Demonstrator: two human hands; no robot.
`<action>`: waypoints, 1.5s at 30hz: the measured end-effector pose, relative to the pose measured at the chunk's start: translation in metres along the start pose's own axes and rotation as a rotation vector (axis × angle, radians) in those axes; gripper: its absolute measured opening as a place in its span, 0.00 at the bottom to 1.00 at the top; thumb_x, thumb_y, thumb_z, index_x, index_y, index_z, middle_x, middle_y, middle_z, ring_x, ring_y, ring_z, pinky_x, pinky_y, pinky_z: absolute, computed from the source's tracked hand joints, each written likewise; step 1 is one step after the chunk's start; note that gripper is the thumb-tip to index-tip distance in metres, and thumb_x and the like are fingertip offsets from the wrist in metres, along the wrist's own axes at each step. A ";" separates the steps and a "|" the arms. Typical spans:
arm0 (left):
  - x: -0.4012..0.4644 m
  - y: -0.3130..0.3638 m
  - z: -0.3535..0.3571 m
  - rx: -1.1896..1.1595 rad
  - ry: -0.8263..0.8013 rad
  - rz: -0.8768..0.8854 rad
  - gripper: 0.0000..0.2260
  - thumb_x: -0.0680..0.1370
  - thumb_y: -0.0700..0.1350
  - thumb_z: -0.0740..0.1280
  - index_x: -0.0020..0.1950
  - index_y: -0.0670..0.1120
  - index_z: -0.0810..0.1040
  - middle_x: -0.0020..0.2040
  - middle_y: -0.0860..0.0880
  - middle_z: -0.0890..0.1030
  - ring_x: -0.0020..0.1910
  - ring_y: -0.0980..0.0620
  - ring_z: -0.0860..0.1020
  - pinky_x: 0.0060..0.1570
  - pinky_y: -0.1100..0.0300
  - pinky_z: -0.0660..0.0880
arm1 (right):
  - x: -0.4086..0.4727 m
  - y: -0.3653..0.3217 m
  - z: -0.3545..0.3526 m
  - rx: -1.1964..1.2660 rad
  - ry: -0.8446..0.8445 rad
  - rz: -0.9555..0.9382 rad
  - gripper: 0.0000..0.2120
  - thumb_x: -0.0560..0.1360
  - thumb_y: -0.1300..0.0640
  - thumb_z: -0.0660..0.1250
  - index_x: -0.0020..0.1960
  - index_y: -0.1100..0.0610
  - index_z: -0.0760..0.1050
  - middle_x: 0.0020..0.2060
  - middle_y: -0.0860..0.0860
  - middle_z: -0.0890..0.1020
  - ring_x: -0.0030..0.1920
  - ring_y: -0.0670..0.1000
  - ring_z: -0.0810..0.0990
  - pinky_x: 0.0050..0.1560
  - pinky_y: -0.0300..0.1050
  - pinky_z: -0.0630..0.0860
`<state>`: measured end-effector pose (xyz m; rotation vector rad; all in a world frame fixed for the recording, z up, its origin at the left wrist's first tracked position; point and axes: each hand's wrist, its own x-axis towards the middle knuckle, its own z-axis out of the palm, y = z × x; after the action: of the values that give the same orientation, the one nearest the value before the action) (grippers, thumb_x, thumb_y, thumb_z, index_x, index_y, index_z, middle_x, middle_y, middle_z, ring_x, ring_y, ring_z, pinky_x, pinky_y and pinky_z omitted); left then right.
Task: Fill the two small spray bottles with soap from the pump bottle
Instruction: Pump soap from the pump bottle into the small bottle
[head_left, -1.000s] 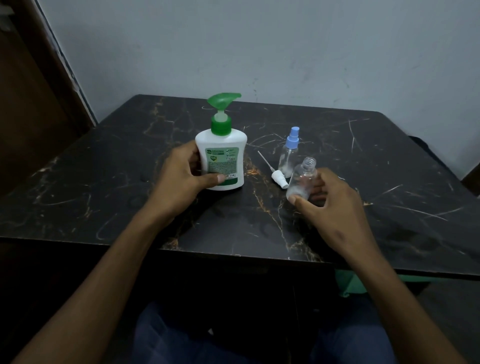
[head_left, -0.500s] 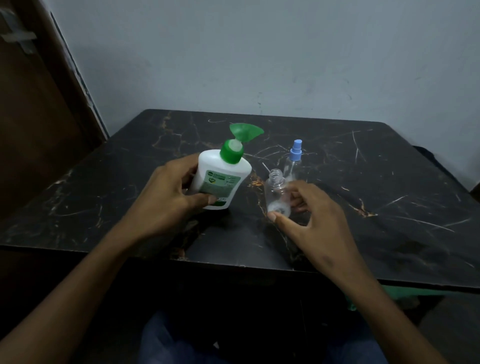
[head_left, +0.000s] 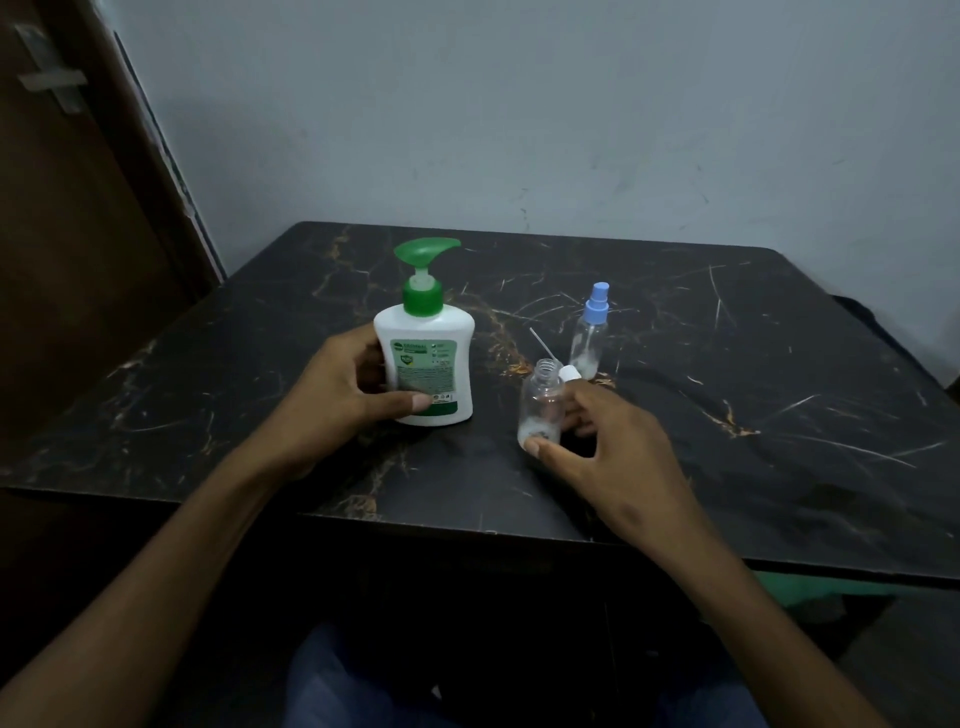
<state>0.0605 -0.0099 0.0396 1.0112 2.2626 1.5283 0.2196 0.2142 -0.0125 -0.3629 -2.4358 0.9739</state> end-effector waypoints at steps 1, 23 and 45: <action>-0.001 0.004 -0.004 -0.001 -0.030 -0.011 0.26 0.74 0.32 0.76 0.65 0.55 0.77 0.57 0.62 0.86 0.57 0.61 0.84 0.50 0.70 0.80 | 0.000 0.000 0.000 0.000 -0.006 0.000 0.15 0.73 0.48 0.78 0.57 0.46 0.80 0.48 0.39 0.84 0.50 0.37 0.81 0.55 0.44 0.80; 0.132 0.107 -0.003 0.657 0.325 -0.185 0.10 0.78 0.42 0.60 0.57 0.42 0.76 0.55 0.42 0.76 0.53 0.38 0.74 0.56 0.48 0.74 | 0.069 -0.061 -0.002 0.101 0.113 -0.195 0.20 0.78 0.45 0.74 0.68 0.43 0.76 0.58 0.45 0.78 0.54 0.39 0.79 0.53 0.38 0.78; 0.132 0.107 0.005 0.738 0.086 0.113 0.13 0.80 0.48 0.62 0.60 0.53 0.82 0.63 0.52 0.80 0.61 0.45 0.77 0.68 0.39 0.68 | 0.051 -0.052 0.003 0.267 0.199 -0.208 0.16 0.77 0.48 0.77 0.61 0.50 0.78 0.53 0.41 0.83 0.52 0.40 0.82 0.51 0.33 0.79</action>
<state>0.0098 0.1032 0.1562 1.2673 2.9513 0.7541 0.1719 0.1964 0.0390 -0.1046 -2.0847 1.0960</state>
